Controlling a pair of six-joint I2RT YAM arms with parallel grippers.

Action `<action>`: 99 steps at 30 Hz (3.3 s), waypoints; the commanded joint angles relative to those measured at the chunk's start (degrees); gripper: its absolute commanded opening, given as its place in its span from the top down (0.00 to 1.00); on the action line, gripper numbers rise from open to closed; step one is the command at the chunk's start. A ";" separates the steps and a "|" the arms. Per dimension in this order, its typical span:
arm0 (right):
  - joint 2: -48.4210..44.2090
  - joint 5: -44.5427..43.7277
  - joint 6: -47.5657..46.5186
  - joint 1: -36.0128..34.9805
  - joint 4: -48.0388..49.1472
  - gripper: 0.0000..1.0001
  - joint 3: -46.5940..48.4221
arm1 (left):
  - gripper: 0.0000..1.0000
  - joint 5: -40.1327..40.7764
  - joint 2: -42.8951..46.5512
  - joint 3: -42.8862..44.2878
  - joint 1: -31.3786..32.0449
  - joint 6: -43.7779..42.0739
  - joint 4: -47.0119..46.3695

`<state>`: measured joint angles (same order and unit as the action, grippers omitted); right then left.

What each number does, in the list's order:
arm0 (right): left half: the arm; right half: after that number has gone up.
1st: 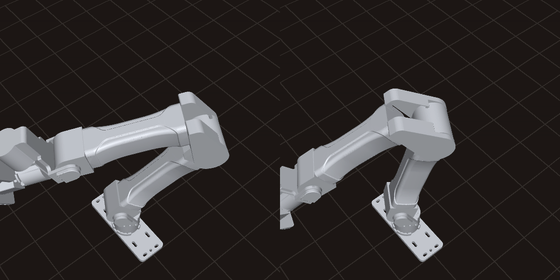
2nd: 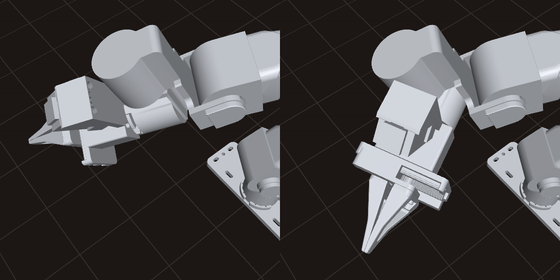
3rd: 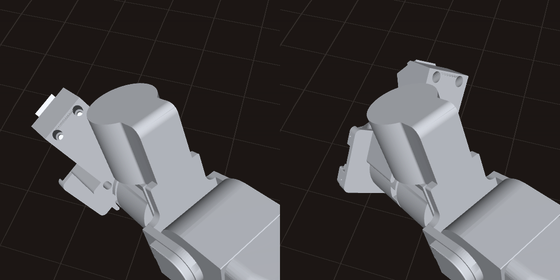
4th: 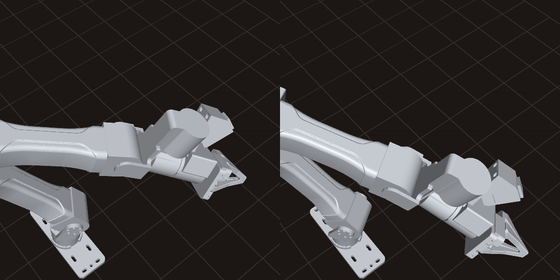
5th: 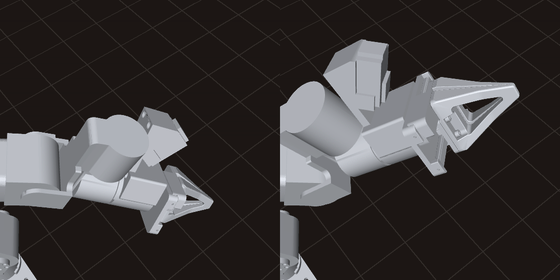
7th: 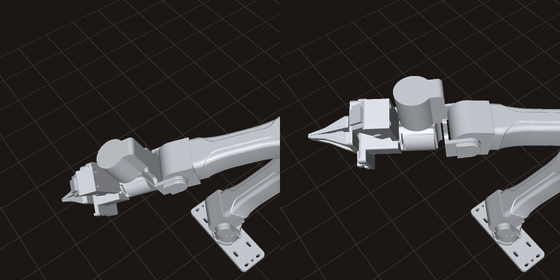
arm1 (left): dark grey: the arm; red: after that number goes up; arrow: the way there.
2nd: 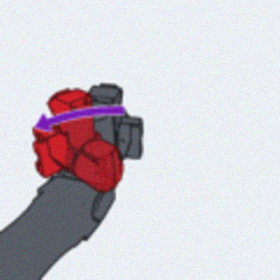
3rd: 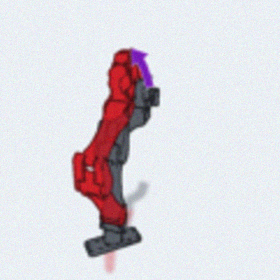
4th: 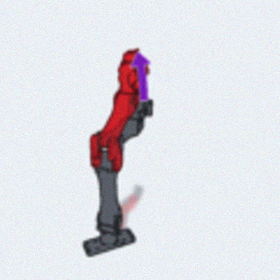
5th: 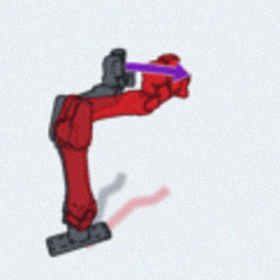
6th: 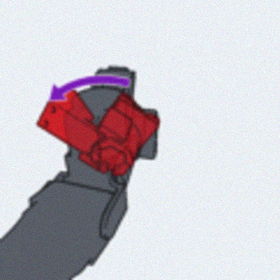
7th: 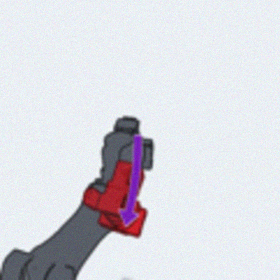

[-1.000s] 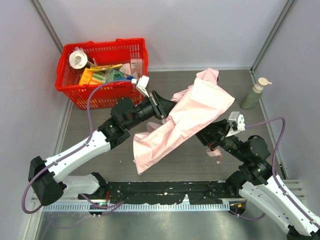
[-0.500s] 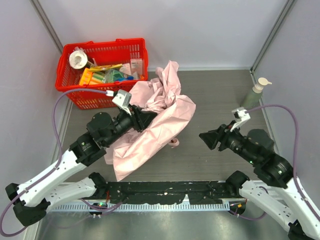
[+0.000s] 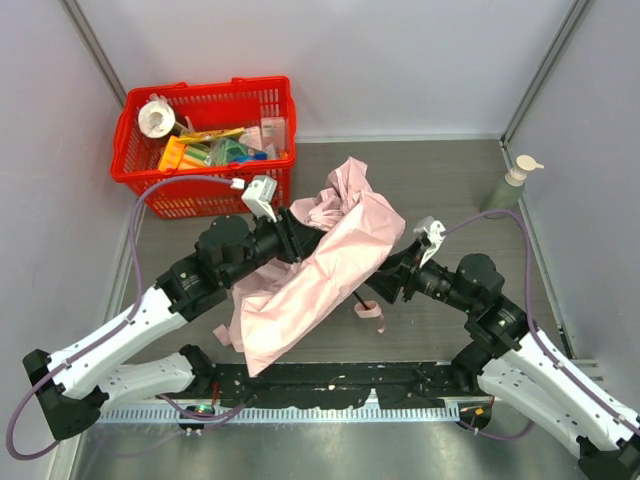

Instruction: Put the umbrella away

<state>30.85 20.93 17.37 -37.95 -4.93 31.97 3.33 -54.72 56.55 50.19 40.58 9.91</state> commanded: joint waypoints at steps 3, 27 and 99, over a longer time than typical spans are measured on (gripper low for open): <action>3.86 0.08 -1.64 -3.96 18.71 0.44 -2.77 | 1.00 -0.61 0.23 3.56 -0.01 3.10 -4.20; 9.93 -9.69 -11.65 -12.23 49.22 0.99 -18.52 | 0.00 -6.25 5.13 3.75 -0.45 8.98 -6.22; 17.04 -8.07 6.98 -19.69 -8.88 0.32 29.48 | 1.00 46.23 -20.33 18.41 -1.33 14.96 9.85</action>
<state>44.36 18.96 25.87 -54.52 -18.76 59.99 42.78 -74.19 70.70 48.45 51.07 18.52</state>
